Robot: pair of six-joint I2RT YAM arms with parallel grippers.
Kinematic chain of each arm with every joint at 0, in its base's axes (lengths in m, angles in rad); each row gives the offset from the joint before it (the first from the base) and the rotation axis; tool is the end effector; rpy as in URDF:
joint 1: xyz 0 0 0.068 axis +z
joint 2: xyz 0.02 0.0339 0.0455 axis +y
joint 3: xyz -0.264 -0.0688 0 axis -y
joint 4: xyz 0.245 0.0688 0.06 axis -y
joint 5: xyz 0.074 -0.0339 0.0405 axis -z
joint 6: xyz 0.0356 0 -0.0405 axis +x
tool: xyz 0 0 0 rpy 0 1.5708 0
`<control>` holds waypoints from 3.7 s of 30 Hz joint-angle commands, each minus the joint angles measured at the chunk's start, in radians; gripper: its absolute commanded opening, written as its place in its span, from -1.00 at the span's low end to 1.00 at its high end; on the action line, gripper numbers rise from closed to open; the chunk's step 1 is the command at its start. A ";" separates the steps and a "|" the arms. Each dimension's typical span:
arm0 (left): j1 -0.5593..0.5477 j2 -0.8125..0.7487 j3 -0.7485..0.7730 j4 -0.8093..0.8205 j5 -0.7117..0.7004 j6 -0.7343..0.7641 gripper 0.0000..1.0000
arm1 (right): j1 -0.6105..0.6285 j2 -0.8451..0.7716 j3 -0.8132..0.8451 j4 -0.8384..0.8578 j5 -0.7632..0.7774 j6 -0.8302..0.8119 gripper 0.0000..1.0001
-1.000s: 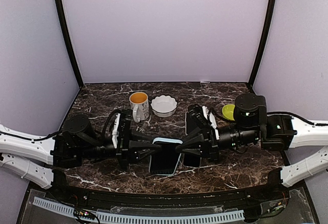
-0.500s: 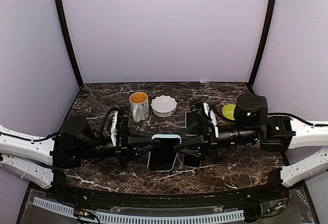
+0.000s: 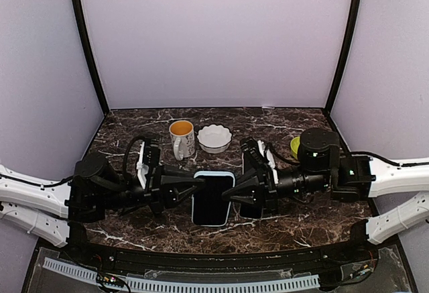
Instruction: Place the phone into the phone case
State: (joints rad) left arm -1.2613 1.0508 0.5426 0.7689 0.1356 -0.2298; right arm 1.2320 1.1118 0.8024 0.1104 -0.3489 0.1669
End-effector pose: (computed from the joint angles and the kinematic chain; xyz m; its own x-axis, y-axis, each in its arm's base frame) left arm 0.0678 -0.2278 0.3040 -0.1476 -0.2795 -0.9487 0.9756 0.1168 -0.1862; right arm 0.0749 0.2493 0.3115 -0.2305 -0.1845 -0.9554 -0.9729 0.0273 0.2295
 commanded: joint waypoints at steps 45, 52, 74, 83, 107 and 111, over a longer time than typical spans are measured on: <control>-0.012 0.092 0.009 -0.176 0.151 0.091 -0.02 | -0.004 -0.181 0.051 -0.037 0.068 0.053 -1.00; -0.012 0.105 0.018 -0.171 0.155 0.084 -0.88 | -0.004 -0.186 0.046 -0.025 0.066 0.049 -1.00; -0.011 0.097 0.012 -0.214 0.121 0.113 -0.79 | -0.005 -0.190 0.057 -0.048 0.074 0.036 -1.00; -0.011 0.054 -0.015 -0.204 0.061 0.104 0.01 | -0.006 -0.193 0.052 -0.097 0.153 0.041 -1.00; 0.084 0.262 0.247 -0.760 -0.145 0.009 0.43 | -0.229 -0.052 -0.254 -0.250 -0.172 0.753 -1.00; 0.083 0.349 0.272 -0.752 -0.055 -0.015 0.29 | -0.243 -0.089 -0.371 -0.168 -0.176 0.824 -1.00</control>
State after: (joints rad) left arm -1.1770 1.3453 0.7834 0.0689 -0.0162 -0.2241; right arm 1.0100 1.0801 0.4995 -0.2192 -0.4618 0.8757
